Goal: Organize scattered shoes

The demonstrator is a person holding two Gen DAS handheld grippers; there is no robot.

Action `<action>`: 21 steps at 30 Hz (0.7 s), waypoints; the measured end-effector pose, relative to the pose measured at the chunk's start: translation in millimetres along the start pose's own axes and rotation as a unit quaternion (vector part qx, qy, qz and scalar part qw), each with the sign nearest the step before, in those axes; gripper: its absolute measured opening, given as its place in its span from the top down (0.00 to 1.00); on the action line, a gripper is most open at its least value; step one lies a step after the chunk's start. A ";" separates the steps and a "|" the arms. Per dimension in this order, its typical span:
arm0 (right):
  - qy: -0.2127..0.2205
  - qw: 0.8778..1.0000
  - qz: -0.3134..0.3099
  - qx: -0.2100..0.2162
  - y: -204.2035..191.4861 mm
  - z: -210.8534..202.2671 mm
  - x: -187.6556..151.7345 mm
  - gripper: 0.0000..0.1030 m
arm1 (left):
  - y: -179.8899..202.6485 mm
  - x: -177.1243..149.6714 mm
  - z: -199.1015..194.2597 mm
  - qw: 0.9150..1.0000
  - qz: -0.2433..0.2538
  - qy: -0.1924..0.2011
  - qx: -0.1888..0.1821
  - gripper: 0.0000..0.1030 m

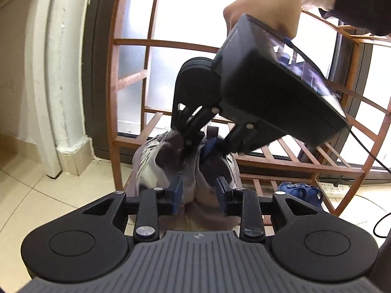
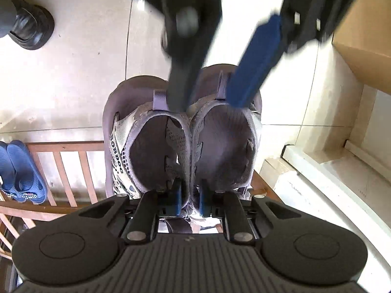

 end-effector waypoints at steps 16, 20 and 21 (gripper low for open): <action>-0.009 1.000 0.009 -0.005 10.7 1.0 -3.5 0.84 | -7.7 -37.8 -0.2 0.996 -0.047 -0.031 0.074 0.51; -0.004 1.000 0.009 -0.002 11.2 3.4 -2.9 0.84 | 4.7 -28.8 4.0 0.998 -0.008 -0.022 0.065 0.46; -0.003 1.000 0.010 -0.002 11.5 3.5 -3.4 0.84 | 5.5 -29.1 8.6 0.998 -0.003 -0.026 0.062 0.46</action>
Point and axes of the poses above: each gripper's, at about its wrist camera, not at the fingertips, and z roughly the way its jaws point, y to its right, x to its top, the point moved 4 cm from there along z, roughly the way its jaws point, and after that the axes turned 7 degrees about -x, right-handed, at the moved point
